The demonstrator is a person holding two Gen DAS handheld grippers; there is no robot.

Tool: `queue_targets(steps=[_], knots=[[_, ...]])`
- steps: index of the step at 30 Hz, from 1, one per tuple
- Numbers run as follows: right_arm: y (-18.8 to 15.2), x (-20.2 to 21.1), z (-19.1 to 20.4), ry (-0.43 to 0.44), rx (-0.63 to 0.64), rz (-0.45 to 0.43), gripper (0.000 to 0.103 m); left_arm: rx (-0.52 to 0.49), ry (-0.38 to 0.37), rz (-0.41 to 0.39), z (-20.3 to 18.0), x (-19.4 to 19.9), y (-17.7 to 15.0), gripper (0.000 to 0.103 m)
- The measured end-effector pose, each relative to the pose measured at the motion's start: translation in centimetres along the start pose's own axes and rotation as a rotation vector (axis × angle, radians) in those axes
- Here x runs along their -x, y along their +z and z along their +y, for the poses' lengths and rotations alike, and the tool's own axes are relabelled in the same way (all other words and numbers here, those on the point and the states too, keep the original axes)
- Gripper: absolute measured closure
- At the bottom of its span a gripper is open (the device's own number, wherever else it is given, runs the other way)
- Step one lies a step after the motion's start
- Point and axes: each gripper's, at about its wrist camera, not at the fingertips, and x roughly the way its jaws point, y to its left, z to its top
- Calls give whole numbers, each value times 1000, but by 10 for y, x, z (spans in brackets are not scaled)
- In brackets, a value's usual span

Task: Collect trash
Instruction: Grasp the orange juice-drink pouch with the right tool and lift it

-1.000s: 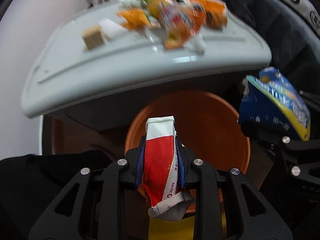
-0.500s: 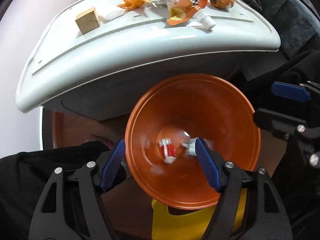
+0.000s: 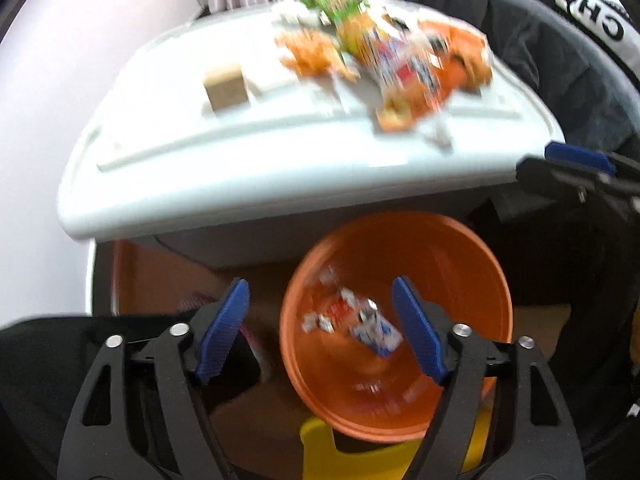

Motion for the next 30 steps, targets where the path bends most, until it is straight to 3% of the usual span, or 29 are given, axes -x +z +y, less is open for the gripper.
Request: queue_targets(steps=[5,8,11,16,25,28,30], knots=[[53,-12,9,-13,13,-53,35,29,41,-89,14,8,31,25],[84,-35,11,-11,-8,-39,35,82,48,-118,25,4,38,25],[101,-66,7,2,-52,26,48,134,45,-97,38,-5,36,25],[106,-104,1,12,-118,115,50,190,18,-78,53,-10,27,25],[112,-140,0,-29,-139,166,50,242,-15,-73,66,-12,25,25],[114,-148,-1,-46,-138,166,53,245,-16,-70,67,-13,23,25],[116,-150,0,-58,-124,161,63,245,-14,-68,67,-14,23,25]])
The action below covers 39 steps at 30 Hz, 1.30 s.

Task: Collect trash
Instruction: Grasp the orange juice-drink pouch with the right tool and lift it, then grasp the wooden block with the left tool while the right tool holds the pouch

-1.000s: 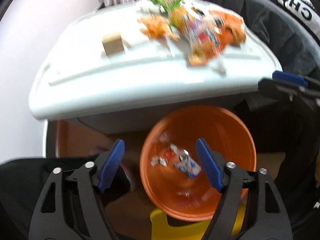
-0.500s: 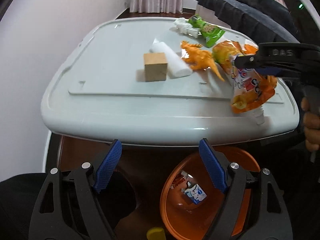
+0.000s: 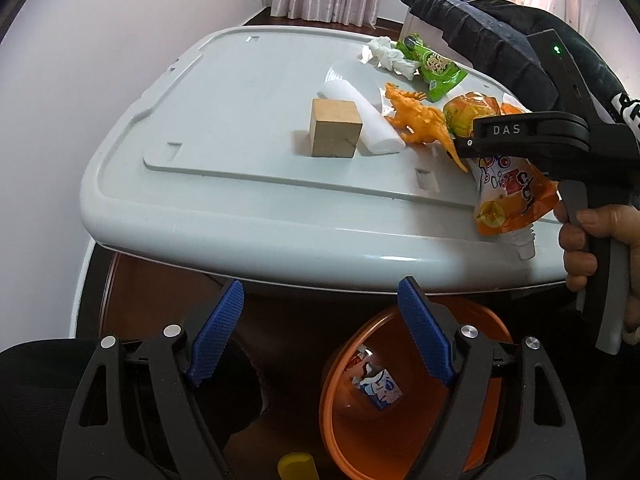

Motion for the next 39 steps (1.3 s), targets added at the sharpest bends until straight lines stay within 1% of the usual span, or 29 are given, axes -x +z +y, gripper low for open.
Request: queue_targets(steps=[3,7,12,17,21,25,30,34,39], knots=[[-1,-2,5,-27,26,-14,65,2,6,0,0,0,-1,25],[-4,-3,11,-61,68,-37,66,3,15,-8,1,1,-1,25],[-8,-1,7,-45,51,-63,69,3,31,-17,1,0,-3,25],[-18,21,-2,-9,33,-113,70,17,62,-28,3,-3,-4,25],[-20,34,-10,25,25,-136,70,34,56,-31,2,-6,0,25],[-26,46,-20,46,17,-162,69,60,43,-48,-3,-13,16,25],[-34,64,-27,48,38,-221,69,70,54,-103,-13,-24,45,25],[-37,72,-35,61,36,-246,69,65,66,-102,-18,-42,64,25],[-37,74,-41,82,16,-247,69,58,95,-109,-17,-55,73,25]])
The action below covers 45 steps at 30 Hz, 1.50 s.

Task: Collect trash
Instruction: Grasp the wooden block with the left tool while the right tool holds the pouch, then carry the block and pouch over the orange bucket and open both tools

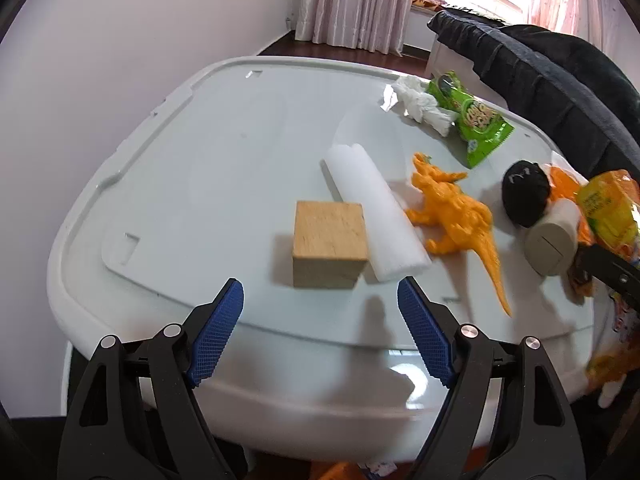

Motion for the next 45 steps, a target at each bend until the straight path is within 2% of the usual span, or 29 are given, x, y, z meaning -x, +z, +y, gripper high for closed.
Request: queue_targets(steps=[11,27,30,34,35,45], knots=[[1,-6,5,8,16,11,69,40,21,-24,18,-15,11,25],[1,-16,8,-1,25,29,69,5,67,-43,8,-31,23,26],[0,-16,8,0,25,31,69,-7,91,-57,6,-32,23,35],[0,-18,7,0,25,39,69,-12,92,-72,8,-32,24,58],[0,-18,8,0,25,39,69,-14,87,-76,10,-32,24,61],[0,-18,7,2,25,38,69,-21,22,-96,17,-27,20,61]])
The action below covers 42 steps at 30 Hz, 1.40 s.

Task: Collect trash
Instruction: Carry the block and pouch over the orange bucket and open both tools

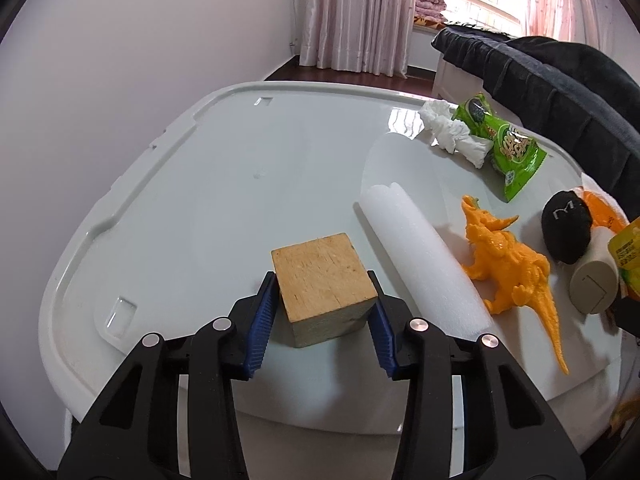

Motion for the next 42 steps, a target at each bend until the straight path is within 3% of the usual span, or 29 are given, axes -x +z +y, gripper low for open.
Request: queue_targets(steps=[14,24,33,42], knots=[[-4,13,1,-8,5,-36,69,-45,6,-25,-20,41,3,61],[-23,58,12,-29,31,-102,69,-53,-28,-19,-32,89,-6,61],[-84,112,21,-29,49,-85,69,-108,-88,44,-43,135,-55,61],[-128,125,31,-35,66,-37,68,-176,-117,113,-51,156,-105,61]])
